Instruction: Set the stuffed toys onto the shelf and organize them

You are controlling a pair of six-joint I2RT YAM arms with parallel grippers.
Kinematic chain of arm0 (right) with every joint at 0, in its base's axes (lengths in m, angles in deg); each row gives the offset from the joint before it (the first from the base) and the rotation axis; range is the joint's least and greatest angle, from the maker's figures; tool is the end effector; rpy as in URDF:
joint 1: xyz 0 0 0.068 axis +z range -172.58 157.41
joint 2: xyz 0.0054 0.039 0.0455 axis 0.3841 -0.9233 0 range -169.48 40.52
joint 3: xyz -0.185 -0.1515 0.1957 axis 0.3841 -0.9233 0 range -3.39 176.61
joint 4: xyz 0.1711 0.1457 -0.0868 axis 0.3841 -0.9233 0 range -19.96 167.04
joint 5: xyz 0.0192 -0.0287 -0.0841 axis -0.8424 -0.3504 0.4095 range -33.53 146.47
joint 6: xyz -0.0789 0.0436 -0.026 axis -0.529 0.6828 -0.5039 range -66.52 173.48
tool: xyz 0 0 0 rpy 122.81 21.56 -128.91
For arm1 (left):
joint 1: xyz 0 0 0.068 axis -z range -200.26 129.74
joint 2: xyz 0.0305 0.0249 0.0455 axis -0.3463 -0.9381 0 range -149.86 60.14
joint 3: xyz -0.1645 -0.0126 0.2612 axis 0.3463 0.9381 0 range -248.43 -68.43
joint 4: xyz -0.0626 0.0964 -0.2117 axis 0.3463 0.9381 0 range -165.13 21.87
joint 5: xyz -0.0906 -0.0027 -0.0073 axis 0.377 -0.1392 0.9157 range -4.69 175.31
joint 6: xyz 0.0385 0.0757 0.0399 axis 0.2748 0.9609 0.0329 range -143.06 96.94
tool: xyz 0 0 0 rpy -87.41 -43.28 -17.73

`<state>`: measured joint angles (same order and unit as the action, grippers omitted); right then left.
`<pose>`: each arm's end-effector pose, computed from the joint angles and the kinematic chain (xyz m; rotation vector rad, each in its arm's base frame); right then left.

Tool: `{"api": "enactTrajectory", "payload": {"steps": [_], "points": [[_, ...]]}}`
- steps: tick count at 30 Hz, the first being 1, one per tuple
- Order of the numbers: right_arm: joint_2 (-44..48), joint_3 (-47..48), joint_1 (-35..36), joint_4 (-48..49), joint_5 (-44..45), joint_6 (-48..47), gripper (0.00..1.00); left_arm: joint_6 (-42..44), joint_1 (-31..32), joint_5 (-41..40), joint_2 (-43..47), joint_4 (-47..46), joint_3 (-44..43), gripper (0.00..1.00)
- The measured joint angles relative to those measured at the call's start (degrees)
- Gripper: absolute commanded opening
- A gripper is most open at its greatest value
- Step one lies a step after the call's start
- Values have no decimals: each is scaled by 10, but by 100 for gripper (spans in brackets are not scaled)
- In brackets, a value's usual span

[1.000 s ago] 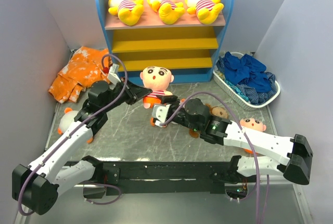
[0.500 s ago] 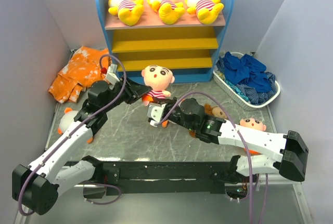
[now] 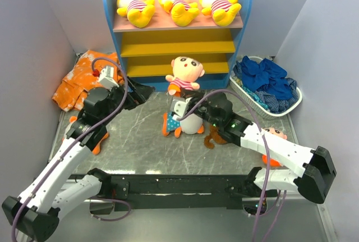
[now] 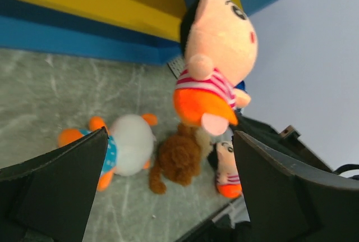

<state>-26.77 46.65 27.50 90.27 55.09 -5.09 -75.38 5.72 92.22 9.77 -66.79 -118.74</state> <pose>0.1861 0.2258 0.3714 -1.3443 0.9424 -0.0933 0.1818 -0.1000 0.3821 -0.3267 1.8191 -1.0925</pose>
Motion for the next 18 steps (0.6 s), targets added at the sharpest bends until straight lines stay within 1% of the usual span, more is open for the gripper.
{"api": "enactTrajectory", "payload": {"steps": [5, 10, 13, 18], "points": [[0, 26, -48, -20, -8, -43, 0, 90, 0, -70, 39, 39, -4, 96], [-10, 45, -90, -17, -8, -88, 0, 170, 0, -140, 78, 49, 9, 96], [-29, 59, -117, -10, -10, -109, 0, 203, 0, -163, 95, 50, 27, 96], [-68, 79, -162, 0, -22, -131, 0, 234, 0, -168, 97, 53, 33, 96]]}}
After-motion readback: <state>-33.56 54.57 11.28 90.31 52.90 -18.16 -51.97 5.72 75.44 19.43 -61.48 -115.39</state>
